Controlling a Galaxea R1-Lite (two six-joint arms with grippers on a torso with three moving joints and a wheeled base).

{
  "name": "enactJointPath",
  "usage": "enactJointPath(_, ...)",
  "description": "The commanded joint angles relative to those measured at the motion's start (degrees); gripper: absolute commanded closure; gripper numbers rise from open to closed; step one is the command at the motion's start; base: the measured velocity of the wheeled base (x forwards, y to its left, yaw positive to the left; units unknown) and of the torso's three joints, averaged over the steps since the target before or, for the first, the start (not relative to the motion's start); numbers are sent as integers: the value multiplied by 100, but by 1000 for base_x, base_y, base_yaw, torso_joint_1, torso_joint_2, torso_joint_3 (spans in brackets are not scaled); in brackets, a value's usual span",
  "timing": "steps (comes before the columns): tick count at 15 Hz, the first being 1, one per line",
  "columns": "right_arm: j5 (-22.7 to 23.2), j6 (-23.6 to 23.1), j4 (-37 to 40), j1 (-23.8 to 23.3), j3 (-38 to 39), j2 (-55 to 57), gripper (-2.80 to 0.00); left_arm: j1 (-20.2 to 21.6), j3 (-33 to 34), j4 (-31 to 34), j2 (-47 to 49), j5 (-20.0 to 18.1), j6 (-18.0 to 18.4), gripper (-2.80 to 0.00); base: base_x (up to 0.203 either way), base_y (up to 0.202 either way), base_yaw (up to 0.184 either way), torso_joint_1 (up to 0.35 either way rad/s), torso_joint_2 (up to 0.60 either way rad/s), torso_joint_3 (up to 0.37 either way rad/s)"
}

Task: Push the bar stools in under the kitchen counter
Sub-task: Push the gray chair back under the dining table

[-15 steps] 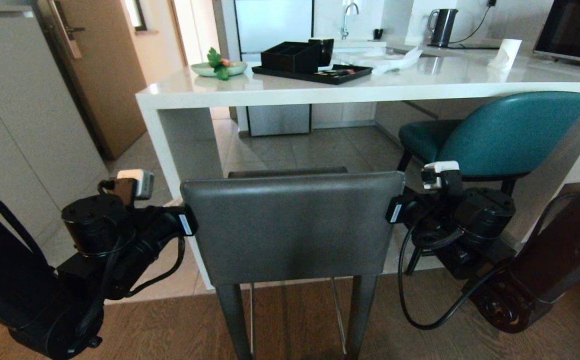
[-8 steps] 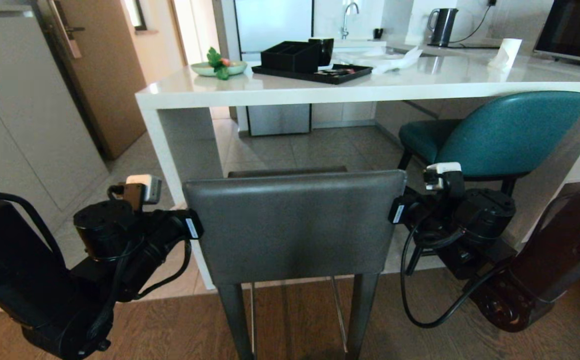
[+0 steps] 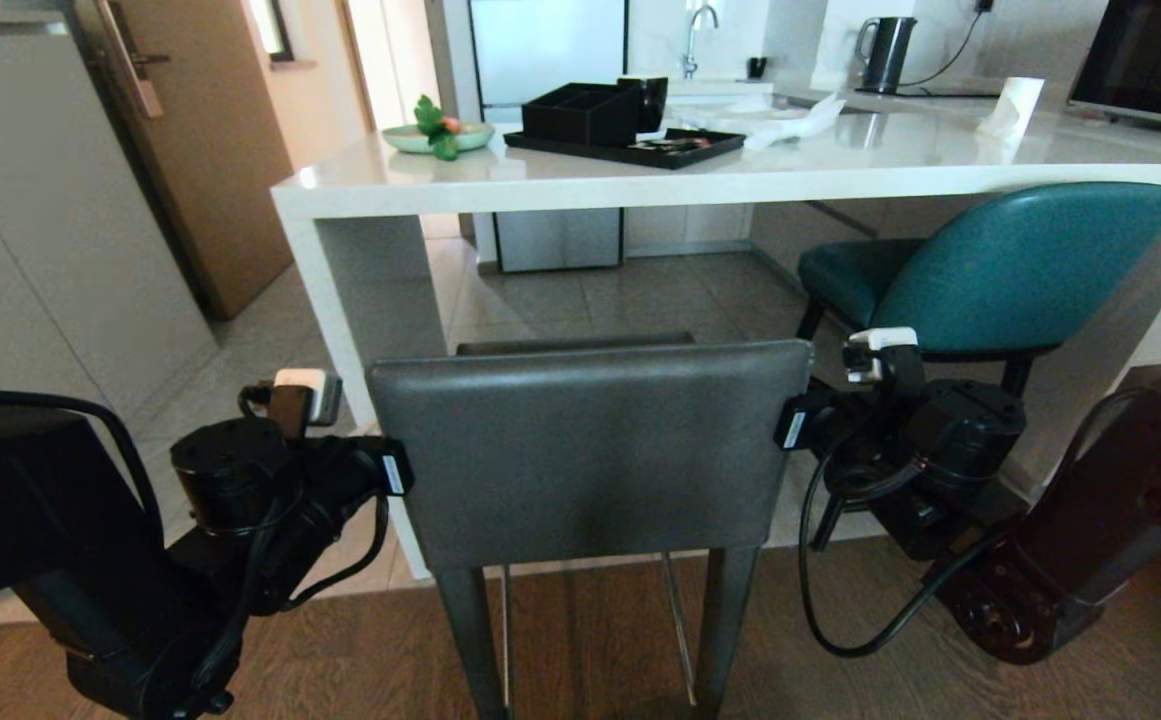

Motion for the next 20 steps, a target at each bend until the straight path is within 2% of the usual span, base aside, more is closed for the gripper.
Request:
enactJointPath(1, -6, -2, -45, 1, -45, 67, 0, 0, -6, -49, 20, 11, -3, 0, 0, 0, 0, 0, 0, 0)
enactJointPath(4, -6, -8, -45, 1, -148, 128, 0, 9, -14, -49, 29, 2, -3, 0, 66, 0, -2, -5, -2, 3)
enactJointPath(20, 64, -11, -45, 19, -160, 156, 0, 17, -16, -49, 82, 2, 40, 0, 190, 0, 3, 3, 4, 3)
